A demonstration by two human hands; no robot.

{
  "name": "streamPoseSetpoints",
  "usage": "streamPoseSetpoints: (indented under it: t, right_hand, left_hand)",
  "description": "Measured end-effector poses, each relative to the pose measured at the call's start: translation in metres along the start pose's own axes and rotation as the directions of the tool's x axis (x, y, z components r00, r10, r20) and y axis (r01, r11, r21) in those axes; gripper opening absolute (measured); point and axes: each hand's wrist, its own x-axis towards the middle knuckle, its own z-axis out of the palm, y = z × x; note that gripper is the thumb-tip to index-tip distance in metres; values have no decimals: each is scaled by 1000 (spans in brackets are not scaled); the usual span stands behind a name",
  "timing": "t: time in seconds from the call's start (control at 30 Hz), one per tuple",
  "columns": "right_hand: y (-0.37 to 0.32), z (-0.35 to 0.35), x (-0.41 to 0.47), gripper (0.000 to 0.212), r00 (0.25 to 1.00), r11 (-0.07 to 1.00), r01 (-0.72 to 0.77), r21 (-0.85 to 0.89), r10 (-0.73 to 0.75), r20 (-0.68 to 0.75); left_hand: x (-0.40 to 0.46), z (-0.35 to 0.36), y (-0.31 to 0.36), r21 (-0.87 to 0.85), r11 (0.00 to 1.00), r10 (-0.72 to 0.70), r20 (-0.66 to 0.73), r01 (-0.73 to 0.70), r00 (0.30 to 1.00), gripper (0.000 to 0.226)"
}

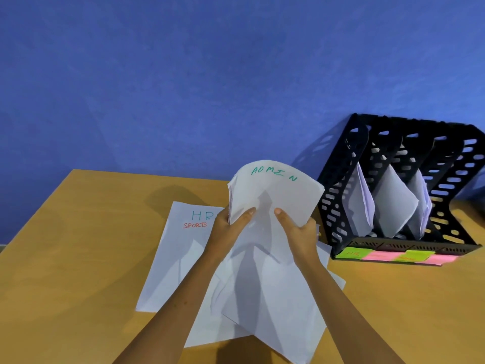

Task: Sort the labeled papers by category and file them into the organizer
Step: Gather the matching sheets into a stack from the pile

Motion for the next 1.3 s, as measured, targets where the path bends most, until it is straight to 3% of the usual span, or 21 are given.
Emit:
streamPoseSetpoints:
  t: [0.13,0.27,0.37,0.43,0.5,0.6,0.67,0.77,0.93,1.13,1.3]
  right_hand:
    - [15,-2,-2,18,999,998,-43,-48,44,12]
    - [3,-9,15,12,997,982,67,-174,-61,41]
    - [-8,-23,34,23,990,935,135,-329,-117,74]
    - [-6,-37,47,25,994,891,105,-442,-76,81]
    - [6,-51,56,25,997,837,15,-548,31,74]
    - [35,-70,58,29,972,783,-168,-599,234,34]
    - [56,-82,51,32,938,751,-272,-601,345,6]
    - [80,-95,36,31,894,751,-406,-521,444,-56]
    - [94,-106,23,30,835,761,-542,-358,534,-129]
    - [101,-107,25,30,840,774,-536,-337,529,-123]
    - [103,-103,25,38,862,813,-502,-296,499,-91]
  left_hand:
    - [-3,1,-19,55,998,-39,29,38,999,30]
    - [11,-8,-20,69,993,-91,-35,93,995,7]
    - [21,-27,-27,157,981,-126,48,117,991,22]
    - [24,-41,-39,208,959,-207,56,191,977,9]
    - [27,-54,-57,397,865,-334,-1,307,943,24]
    - [19,-65,-80,713,569,-544,-47,410,838,48]
    - [8,-66,-87,768,507,-577,-34,391,816,50]
    - [-1,-61,-92,832,468,-525,-9,297,851,34]
    - [-6,-58,-96,806,515,-528,28,293,849,27]
    - [-9,-62,-102,725,614,-487,37,311,873,35]
    - [-6,-69,-99,665,663,-408,-63,343,911,32]
